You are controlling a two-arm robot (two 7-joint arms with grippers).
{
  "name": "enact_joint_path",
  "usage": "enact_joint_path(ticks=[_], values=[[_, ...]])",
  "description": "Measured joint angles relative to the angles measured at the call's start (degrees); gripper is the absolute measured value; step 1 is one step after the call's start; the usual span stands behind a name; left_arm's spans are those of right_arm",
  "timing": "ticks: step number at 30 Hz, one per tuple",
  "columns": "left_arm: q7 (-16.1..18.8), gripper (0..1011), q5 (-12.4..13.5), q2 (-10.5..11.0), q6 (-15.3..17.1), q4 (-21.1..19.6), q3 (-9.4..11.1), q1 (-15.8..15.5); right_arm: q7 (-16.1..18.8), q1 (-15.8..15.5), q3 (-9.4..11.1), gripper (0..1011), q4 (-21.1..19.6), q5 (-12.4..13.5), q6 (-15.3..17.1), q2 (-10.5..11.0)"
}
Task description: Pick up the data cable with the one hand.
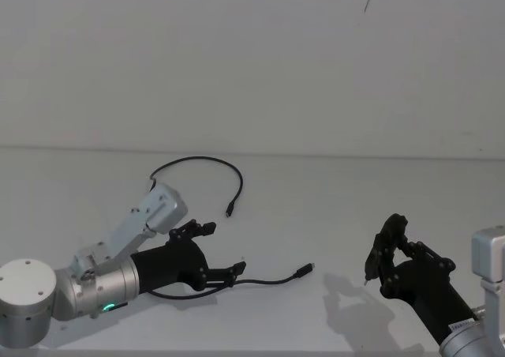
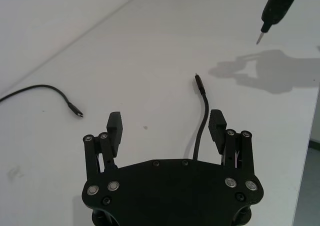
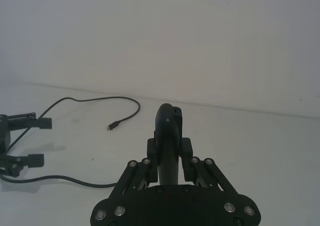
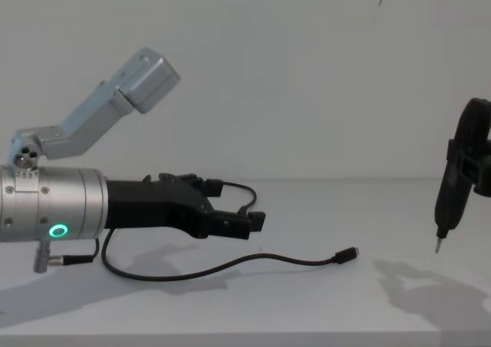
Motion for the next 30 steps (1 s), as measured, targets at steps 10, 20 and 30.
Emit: enact_joint_path(ticks=[10,20,30], values=[[-2.9,1001,0.1,-1.3,-1.0,5.6,1.8,-2.8,0.0,0.0,0.0,269,0.0,0.0,0.0,0.0],[-5.6,1001,0.3,-2.7,-2.2,10.5,3.5,-5.2,0.0,0.0,0.0,269,0.0,0.0,0.0,0.0],[-7.0,1001,0.7,-4.0,-2.9,13.6,4.6,-6.9,0.0,0.0,0.0,269,0.0,0.0,0.0,0.0]])
